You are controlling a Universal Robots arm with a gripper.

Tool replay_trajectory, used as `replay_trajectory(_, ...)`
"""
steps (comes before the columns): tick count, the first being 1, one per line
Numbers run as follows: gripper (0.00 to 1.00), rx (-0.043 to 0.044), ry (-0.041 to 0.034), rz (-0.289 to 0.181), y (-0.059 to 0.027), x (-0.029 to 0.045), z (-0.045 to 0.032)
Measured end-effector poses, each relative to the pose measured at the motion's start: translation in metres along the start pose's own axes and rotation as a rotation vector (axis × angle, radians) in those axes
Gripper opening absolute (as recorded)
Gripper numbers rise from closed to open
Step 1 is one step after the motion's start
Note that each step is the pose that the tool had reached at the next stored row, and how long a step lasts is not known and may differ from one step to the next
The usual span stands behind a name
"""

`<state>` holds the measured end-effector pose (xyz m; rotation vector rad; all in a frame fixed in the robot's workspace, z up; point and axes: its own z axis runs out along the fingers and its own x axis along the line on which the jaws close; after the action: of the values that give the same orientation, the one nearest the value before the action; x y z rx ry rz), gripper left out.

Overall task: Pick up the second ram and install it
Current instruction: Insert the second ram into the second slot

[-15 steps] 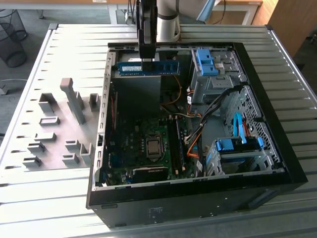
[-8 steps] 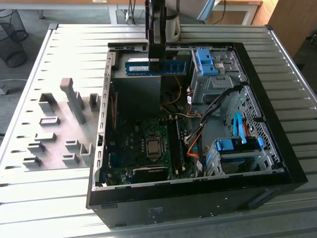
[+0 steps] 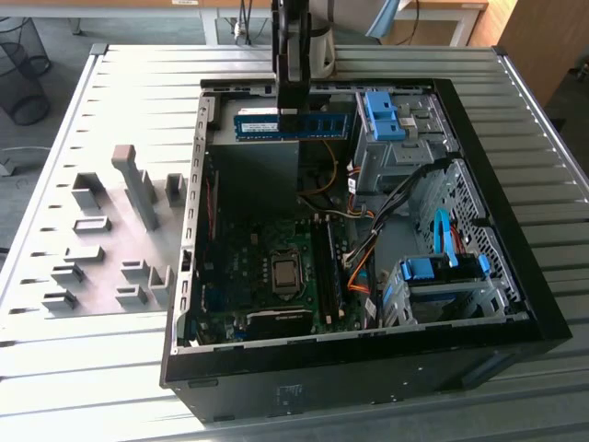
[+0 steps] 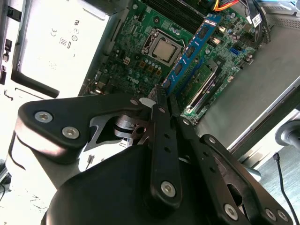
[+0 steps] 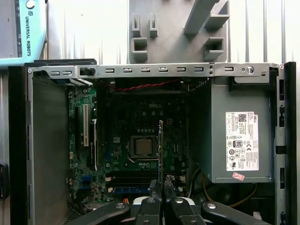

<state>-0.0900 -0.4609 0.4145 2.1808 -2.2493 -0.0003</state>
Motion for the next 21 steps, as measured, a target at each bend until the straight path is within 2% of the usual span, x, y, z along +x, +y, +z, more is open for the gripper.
replay_trajectory(8,0.14,0.0,0.0,0.003,-0.0003,0.0,0.0)
replay_trajectory(21,0.14,-0.0003,-0.0002,0.049,-0.0003,0.0,0.0003)
